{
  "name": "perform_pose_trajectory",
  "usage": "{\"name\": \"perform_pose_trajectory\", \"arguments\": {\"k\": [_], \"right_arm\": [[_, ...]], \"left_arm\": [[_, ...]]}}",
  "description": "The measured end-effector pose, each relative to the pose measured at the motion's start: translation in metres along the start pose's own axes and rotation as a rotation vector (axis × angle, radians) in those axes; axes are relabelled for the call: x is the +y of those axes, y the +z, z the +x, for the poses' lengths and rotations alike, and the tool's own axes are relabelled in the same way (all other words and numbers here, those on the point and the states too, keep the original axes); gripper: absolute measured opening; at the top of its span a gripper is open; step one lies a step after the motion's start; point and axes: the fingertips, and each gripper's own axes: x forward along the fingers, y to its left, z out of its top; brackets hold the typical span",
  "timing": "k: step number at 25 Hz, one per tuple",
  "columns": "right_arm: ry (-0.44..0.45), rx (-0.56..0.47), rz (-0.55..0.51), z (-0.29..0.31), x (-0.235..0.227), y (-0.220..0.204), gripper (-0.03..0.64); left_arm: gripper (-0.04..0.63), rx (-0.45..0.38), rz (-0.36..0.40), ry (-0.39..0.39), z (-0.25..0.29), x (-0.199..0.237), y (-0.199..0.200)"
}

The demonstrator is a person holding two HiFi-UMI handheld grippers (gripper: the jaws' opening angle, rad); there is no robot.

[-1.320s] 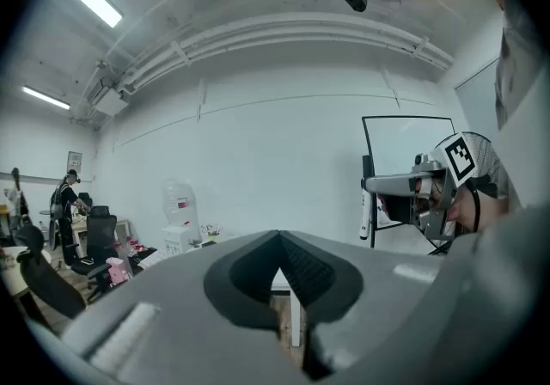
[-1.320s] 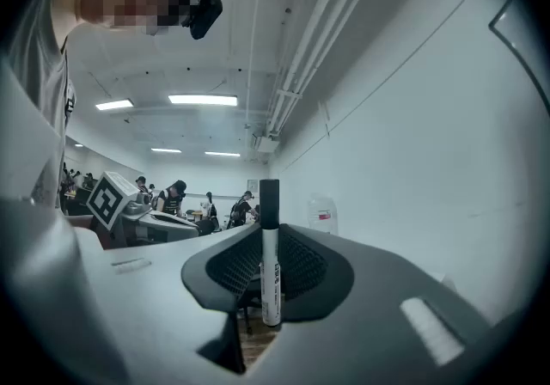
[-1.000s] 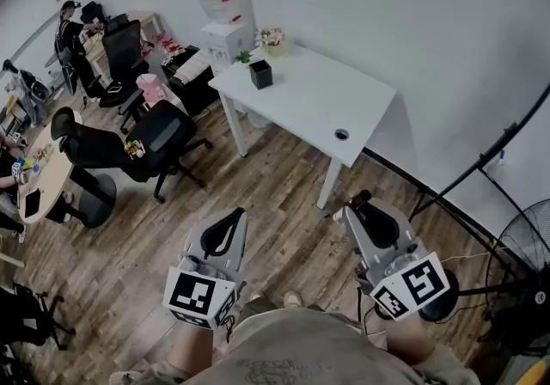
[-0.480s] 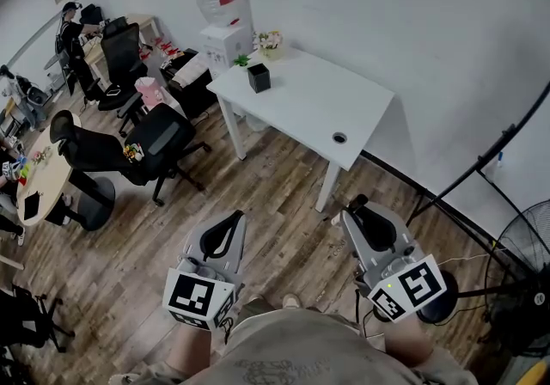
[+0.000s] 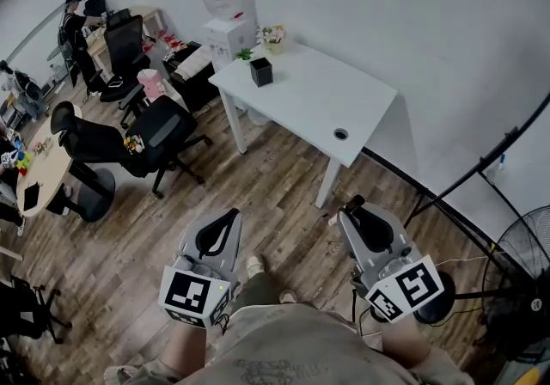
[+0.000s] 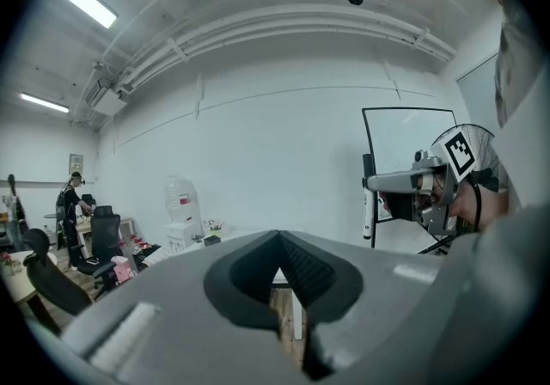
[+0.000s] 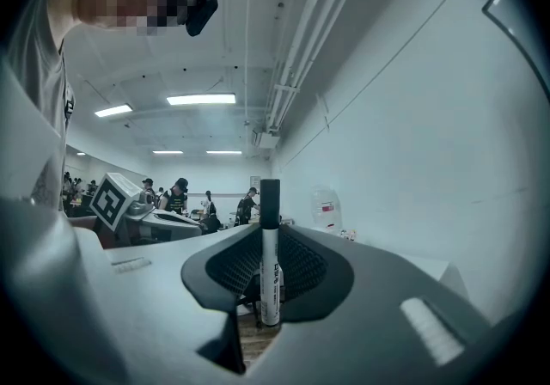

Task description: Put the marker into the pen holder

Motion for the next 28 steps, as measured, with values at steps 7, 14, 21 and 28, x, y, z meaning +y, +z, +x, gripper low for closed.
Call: {"name": "perform_pose_trajectory", "arguments": {"k": [7,14,21,28], "right_arm": [[-0.009,0.003,0.009,0.007,-0.012,-0.009,0.089],[-0.003,0.019,0.006,0.04,-0.026,-0.008,0.089],[-0.027,0.045,-0.025,0.094,-0.052,-0.01,0.089],[-0.036,0.08,-0.022,0.173,-0.075,-0.012,0.089]], "left_arm": [[0.0,-0.007,0.013,-0.003,0.013,0.004,-0.006],[0.0,0.0,0.0,-0.017,0.038,0.024,-0.005],[0.0,-0.002,-0.007,-0.018,0.072,0.07,-0.003],[0.0,0.002,-0.027,-0.036,0.131,0.139,-0.006]]}}
